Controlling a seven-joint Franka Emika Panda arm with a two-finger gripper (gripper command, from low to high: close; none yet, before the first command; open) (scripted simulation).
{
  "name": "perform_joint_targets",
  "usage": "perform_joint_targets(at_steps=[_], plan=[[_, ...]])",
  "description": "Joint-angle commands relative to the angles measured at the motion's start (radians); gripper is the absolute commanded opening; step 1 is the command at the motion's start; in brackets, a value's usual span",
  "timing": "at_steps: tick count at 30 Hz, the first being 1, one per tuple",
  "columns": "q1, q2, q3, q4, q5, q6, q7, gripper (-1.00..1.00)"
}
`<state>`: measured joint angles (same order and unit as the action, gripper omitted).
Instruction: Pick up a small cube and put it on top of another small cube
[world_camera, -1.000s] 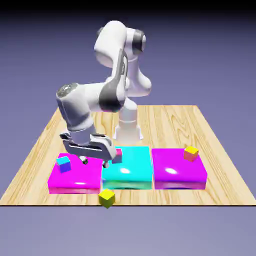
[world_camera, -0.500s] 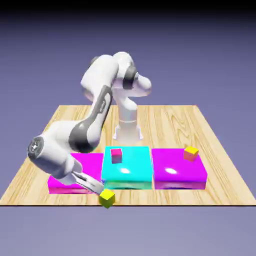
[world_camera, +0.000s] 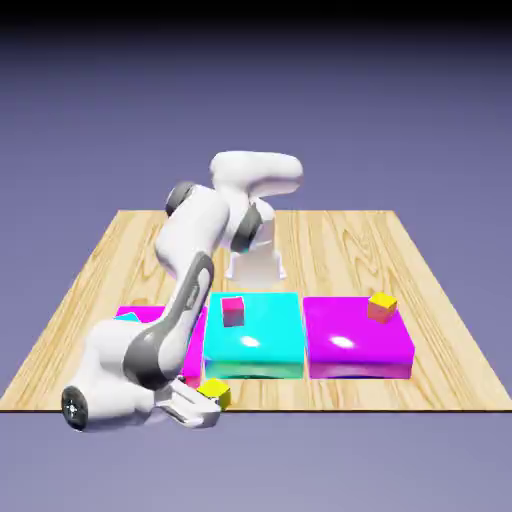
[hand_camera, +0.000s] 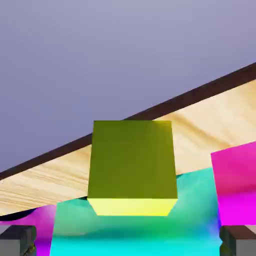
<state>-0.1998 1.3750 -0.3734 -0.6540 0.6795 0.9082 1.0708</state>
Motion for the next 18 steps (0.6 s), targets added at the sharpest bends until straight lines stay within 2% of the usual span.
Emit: perform_joint_targets(at_steps=[1,12,13,18], plan=[[0.012,-0.013,-0.003,-0.036,-0.002,0.018,-0.011,0.00],[0.140,-0.151,-0.034,-0.433,-0.021,0.218,-0.134,0.00],[0.140,-0.151,-0.034,-0.433,-0.021,0.218,-0.134,-1.00],[0.093,-0.101,-0.023,-0.288,-0.014,0.145,-0.089,-1.00]])
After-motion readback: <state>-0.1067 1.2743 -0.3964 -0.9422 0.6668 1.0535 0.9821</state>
